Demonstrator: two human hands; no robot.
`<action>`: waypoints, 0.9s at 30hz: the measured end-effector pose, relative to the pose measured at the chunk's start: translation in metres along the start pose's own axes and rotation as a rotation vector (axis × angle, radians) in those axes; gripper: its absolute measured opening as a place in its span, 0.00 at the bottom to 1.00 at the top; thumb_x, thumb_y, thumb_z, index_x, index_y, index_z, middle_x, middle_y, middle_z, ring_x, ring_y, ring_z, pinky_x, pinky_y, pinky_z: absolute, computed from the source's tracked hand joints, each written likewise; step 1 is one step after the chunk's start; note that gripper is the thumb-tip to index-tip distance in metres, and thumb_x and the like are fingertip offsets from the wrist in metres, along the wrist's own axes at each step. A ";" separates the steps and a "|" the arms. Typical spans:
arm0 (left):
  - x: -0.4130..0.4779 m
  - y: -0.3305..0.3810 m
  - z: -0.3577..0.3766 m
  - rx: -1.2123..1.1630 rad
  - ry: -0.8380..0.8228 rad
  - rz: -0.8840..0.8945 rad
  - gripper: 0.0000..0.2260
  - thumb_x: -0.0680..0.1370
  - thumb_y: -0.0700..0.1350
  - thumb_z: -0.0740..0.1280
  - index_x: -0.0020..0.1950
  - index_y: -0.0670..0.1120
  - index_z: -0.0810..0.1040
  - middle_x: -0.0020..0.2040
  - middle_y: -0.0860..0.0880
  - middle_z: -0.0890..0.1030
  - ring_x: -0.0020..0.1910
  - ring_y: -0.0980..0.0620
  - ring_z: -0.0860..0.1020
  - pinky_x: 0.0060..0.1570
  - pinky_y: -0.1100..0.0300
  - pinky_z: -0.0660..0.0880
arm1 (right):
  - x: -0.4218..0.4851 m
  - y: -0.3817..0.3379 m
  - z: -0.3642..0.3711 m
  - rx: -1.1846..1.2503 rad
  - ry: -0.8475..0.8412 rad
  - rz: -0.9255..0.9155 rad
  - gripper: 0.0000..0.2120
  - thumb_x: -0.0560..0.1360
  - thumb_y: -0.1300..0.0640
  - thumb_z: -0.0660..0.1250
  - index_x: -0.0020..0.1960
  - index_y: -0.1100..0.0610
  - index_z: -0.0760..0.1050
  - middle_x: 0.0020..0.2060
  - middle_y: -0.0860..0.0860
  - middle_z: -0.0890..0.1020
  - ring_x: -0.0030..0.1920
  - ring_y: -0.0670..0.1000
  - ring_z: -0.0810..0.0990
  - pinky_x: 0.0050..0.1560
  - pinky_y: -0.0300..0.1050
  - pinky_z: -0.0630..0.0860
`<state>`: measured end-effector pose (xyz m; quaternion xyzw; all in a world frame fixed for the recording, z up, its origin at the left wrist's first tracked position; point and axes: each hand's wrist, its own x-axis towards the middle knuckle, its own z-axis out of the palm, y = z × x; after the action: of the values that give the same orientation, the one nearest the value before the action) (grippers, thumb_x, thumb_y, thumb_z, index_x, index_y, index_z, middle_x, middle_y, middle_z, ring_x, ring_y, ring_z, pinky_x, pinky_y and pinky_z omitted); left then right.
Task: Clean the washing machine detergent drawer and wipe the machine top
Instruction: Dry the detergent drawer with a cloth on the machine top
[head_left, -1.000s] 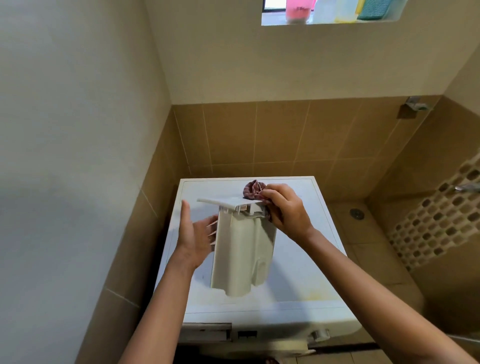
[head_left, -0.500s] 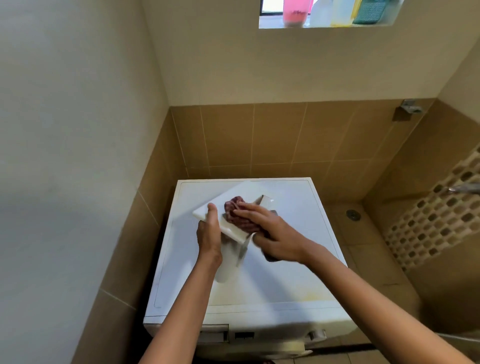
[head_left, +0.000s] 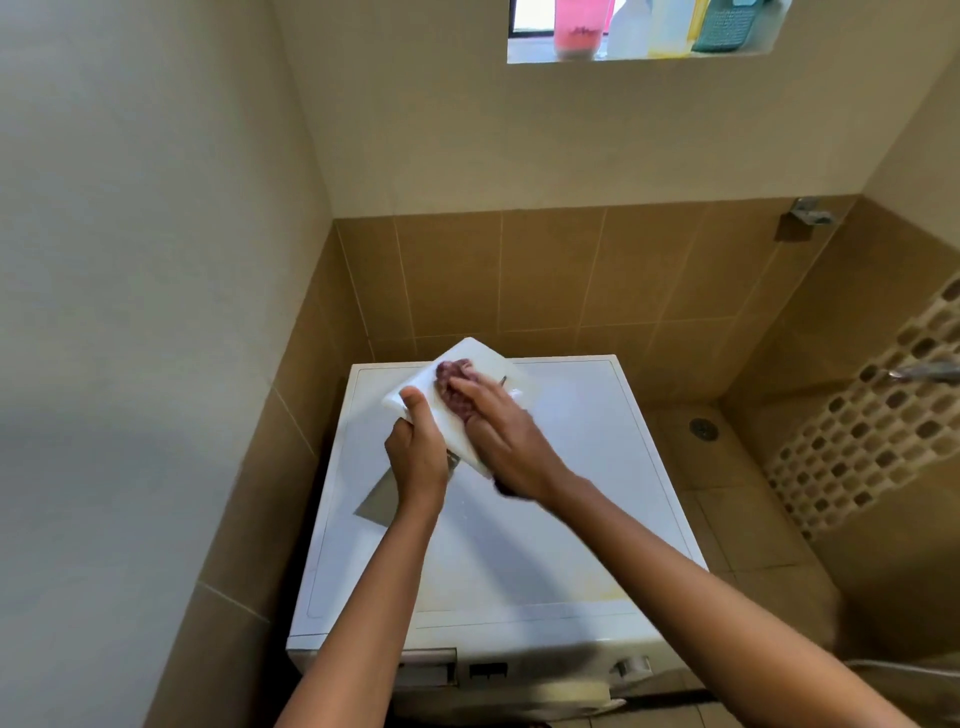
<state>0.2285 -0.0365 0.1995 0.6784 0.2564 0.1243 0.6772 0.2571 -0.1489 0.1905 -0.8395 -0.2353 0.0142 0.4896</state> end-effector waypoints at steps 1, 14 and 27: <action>0.001 0.001 -0.001 0.055 0.024 0.028 0.24 0.81 0.62 0.46 0.55 0.49 0.75 0.50 0.45 0.81 0.46 0.50 0.78 0.46 0.57 0.76 | -0.010 -0.007 0.007 0.026 -0.045 -0.051 0.22 0.79 0.54 0.54 0.73 0.48 0.65 0.74 0.45 0.62 0.74 0.41 0.59 0.74 0.48 0.59; -0.014 -0.005 -0.003 0.086 -0.080 0.093 0.09 0.81 0.52 0.62 0.42 0.54 0.73 0.39 0.52 0.80 0.40 0.51 0.81 0.40 0.57 0.79 | 0.037 0.031 -0.001 0.121 0.263 0.315 0.16 0.81 0.52 0.54 0.65 0.47 0.73 0.66 0.40 0.72 0.64 0.44 0.71 0.66 0.47 0.68; -0.008 -0.013 -0.010 -0.045 -0.154 0.041 0.05 0.80 0.53 0.62 0.48 0.54 0.75 0.44 0.49 0.81 0.44 0.49 0.81 0.41 0.55 0.80 | 0.029 0.019 0.006 0.000 0.151 -0.108 0.19 0.79 0.52 0.51 0.65 0.47 0.73 0.67 0.41 0.72 0.67 0.42 0.68 0.68 0.52 0.68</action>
<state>0.2143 -0.0327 0.1891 0.6755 0.1869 0.0913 0.7074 0.2890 -0.1401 0.1773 -0.8242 -0.2426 -0.0756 0.5061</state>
